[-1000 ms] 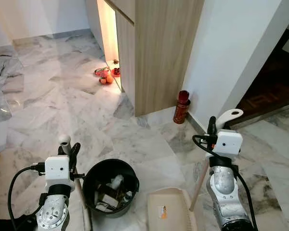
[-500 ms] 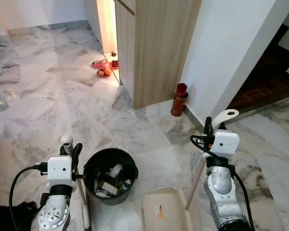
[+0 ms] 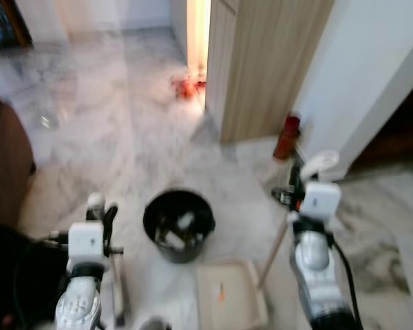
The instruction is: Sweep floor
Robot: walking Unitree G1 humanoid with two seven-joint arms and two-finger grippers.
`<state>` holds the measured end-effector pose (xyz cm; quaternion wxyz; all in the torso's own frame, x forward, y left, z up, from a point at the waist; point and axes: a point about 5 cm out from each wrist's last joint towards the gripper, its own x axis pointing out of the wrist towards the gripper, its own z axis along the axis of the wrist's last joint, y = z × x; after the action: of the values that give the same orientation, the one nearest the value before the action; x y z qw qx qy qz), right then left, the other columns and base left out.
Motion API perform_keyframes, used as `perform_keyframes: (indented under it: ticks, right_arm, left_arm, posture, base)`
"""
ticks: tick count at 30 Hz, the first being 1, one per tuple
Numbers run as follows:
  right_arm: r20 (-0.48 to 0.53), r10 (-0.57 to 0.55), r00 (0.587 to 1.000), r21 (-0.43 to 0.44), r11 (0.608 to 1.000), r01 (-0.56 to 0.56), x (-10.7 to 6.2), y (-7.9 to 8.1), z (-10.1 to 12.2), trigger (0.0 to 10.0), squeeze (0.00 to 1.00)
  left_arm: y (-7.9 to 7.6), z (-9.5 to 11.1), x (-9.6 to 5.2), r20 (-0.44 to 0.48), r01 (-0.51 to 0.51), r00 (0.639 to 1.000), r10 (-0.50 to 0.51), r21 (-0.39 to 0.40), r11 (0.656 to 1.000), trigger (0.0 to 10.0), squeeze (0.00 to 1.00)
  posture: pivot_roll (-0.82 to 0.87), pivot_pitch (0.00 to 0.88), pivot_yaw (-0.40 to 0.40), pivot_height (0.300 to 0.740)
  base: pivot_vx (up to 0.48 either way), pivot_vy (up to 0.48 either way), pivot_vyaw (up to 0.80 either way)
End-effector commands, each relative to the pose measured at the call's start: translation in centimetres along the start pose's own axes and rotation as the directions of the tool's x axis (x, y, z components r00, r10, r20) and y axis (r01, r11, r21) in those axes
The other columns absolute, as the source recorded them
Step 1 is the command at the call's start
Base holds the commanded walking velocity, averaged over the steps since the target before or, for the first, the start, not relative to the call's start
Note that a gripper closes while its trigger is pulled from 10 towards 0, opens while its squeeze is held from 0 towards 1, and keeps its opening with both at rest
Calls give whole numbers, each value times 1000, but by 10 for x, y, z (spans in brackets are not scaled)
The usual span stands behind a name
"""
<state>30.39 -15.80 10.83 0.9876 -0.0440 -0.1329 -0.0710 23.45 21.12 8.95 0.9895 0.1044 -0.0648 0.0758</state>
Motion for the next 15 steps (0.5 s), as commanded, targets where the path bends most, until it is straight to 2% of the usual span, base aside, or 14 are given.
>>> perform_keyframes:
  ticks: [1,15]
  right_arm:
    - [18,-5,1000,-14,1000,5,1,-5,2,10000,0]
    - [9,3,1000,5,1000,-3,2,-5,2,10000,0]
  left_arm:
    - [-3,7,1,36,3,999,-2,-2,1000,10000,4]
    - [-5,7,1,40,2,999,-2,-6,1000,10000,4]
  posture:
    - [52,104,-52,740]
    - [53,100,-55,740]
  base:
    - [-296,0,0]
    - [-274,0,0]
